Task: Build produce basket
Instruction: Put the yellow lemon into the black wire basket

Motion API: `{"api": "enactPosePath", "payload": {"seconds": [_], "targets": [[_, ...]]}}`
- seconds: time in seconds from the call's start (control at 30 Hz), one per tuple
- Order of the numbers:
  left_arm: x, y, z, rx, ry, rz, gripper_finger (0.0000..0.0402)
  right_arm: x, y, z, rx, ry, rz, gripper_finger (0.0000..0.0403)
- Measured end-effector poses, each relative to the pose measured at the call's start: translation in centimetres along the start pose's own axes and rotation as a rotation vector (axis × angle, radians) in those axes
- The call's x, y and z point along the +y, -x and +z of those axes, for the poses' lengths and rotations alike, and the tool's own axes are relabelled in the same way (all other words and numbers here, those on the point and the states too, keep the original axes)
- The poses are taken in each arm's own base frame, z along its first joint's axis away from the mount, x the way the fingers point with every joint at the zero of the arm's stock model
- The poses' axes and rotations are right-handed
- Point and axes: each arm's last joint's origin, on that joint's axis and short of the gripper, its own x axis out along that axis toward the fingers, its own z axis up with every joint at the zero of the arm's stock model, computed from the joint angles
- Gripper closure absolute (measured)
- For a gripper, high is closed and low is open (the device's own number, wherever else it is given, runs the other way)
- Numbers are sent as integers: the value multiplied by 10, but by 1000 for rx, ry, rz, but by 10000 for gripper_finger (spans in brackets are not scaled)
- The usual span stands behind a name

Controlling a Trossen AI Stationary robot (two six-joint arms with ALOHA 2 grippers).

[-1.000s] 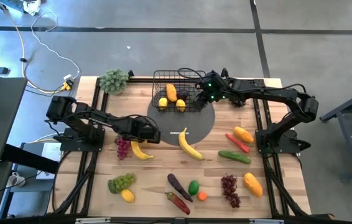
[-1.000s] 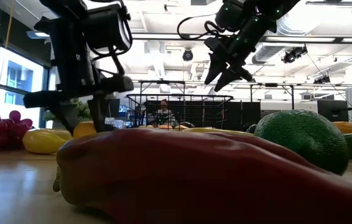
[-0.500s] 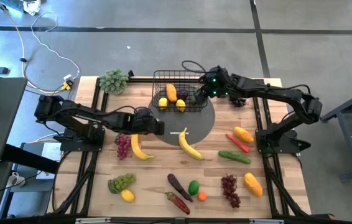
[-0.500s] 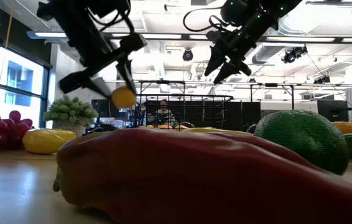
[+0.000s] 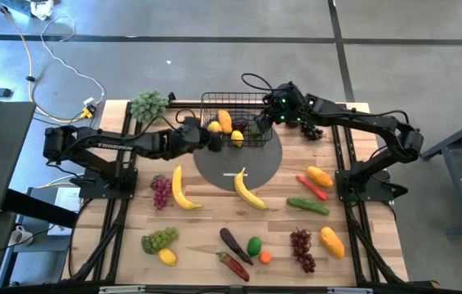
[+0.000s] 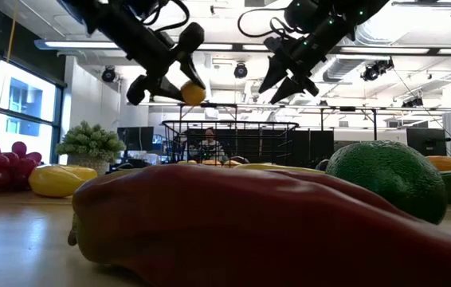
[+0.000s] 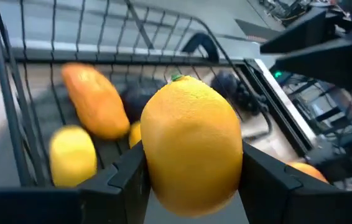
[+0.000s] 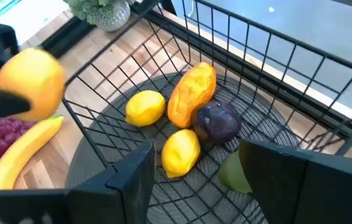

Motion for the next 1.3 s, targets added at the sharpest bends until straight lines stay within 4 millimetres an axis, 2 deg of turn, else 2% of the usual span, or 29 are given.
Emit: {"api": "enactPosePath", "payload": {"seconds": [0.23,0.43,0.67,0.87,1.3], "targets": [[20,-13,21,2,-175,37,215,0,0,1,-10,-39,4,190],[39,-23,38,58,-348,-5,214,1,0,-2,17,-160,-4,190],[55,-29,52,77,-618,-31,213,13,-1,-11,37,-227,-19,190],[60,-33,54,98,-760,-66,213,30,0,-21,74,-292,-3,190],[62,-33,54,103,-846,-77,212,68,5,-45,155,-362,21,190]]}}
